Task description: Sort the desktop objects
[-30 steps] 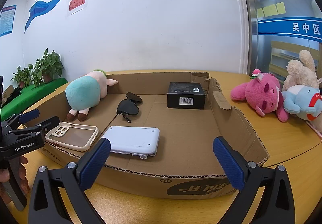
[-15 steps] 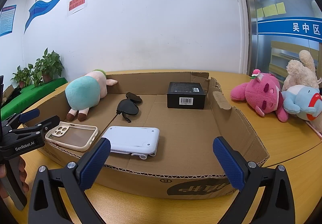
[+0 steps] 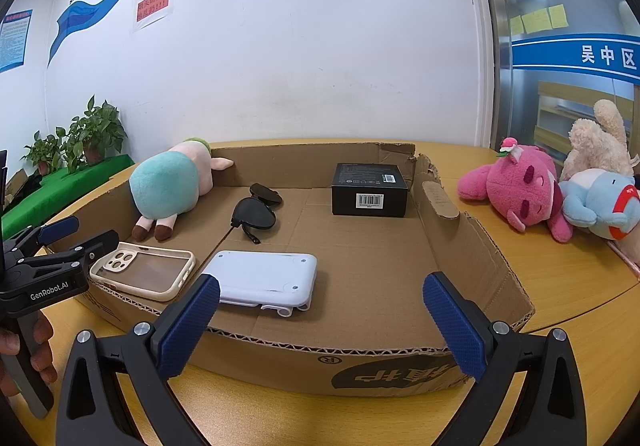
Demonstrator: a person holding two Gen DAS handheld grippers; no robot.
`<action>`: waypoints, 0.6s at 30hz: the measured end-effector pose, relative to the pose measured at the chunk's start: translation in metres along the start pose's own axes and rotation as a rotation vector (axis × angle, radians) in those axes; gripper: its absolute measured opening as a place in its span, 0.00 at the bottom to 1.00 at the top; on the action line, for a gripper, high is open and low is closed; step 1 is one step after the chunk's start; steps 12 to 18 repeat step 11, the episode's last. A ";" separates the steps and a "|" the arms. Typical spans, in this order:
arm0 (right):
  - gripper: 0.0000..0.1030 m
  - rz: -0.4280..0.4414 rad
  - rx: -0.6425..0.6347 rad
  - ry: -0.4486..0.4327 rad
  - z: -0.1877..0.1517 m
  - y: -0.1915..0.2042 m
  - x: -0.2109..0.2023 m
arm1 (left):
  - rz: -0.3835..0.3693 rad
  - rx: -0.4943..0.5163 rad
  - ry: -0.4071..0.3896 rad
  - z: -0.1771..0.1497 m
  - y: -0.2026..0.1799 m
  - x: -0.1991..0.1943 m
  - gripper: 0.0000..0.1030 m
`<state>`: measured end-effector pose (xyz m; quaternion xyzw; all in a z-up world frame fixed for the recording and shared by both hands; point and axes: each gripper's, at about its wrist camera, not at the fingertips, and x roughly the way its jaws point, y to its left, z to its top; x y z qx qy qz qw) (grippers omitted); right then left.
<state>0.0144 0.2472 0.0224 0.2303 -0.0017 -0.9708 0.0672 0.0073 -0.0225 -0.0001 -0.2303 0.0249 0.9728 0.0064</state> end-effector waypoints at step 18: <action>1.00 0.001 0.000 0.000 0.000 -0.001 0.000 | 0.000 0.002 0.000 0.001 0.001 0.001 0.86</action>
